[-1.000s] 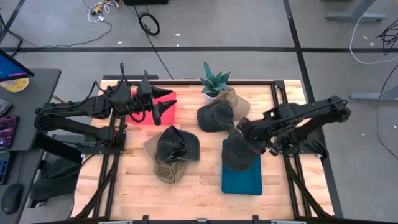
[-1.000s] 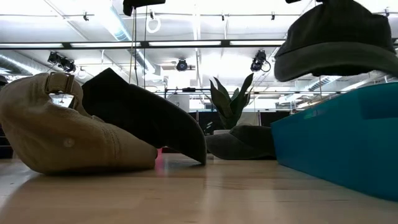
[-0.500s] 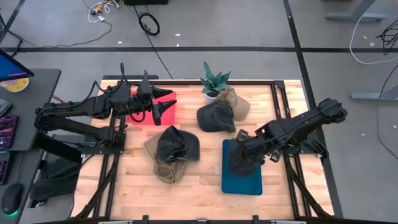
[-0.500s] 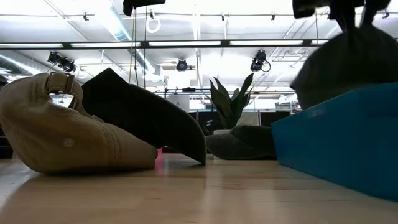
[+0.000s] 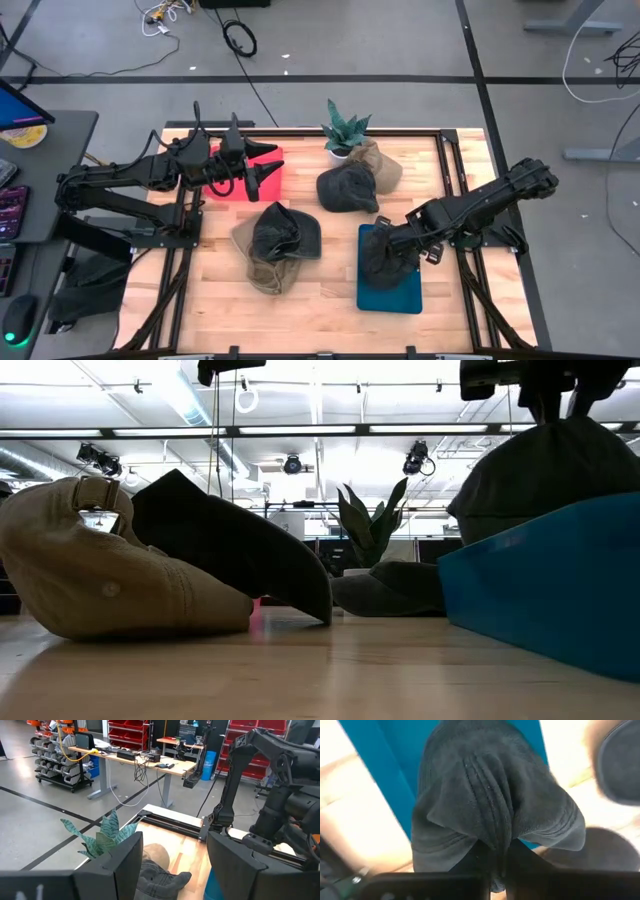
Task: Pick & Place hat
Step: Put the top right black cap into the blue bin
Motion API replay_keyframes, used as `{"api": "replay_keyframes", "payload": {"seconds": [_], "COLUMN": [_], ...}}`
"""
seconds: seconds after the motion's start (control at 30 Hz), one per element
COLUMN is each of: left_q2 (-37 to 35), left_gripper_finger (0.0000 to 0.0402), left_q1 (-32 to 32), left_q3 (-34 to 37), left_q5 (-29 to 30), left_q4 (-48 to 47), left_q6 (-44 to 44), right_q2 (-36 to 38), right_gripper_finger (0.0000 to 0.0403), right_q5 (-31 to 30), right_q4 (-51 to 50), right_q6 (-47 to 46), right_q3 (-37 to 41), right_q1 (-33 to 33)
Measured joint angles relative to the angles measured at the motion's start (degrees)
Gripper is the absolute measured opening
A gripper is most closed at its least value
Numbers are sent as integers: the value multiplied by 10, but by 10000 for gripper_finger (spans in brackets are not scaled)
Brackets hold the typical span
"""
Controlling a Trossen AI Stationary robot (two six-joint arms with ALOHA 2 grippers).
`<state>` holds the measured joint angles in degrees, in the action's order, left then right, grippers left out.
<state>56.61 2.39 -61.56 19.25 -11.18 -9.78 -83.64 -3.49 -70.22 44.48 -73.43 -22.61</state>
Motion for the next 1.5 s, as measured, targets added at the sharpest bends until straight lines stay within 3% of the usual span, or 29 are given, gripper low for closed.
{"api": "replay_keyframes", "payload": {"seconds": [0.73,1.17,1.5], "left_q2": [0,0,0], "left_gripper_finger": [224,224,224], "left_q1": [0,0,0], "left_q3": [0,0,0], "left_q5": [0,0,0], "left_q4": [0,-1,-9], "left_q6": [0,1,1], "right_q2": [0,0,0], "right_gripper_finger": [14,13,20], "right_q5": [-2,-51,-51], "right_q4": [134,139,136], "right_q6": [38,71,34], "right_q3": [130,136,136], "right_q1": [26,76,105]}}
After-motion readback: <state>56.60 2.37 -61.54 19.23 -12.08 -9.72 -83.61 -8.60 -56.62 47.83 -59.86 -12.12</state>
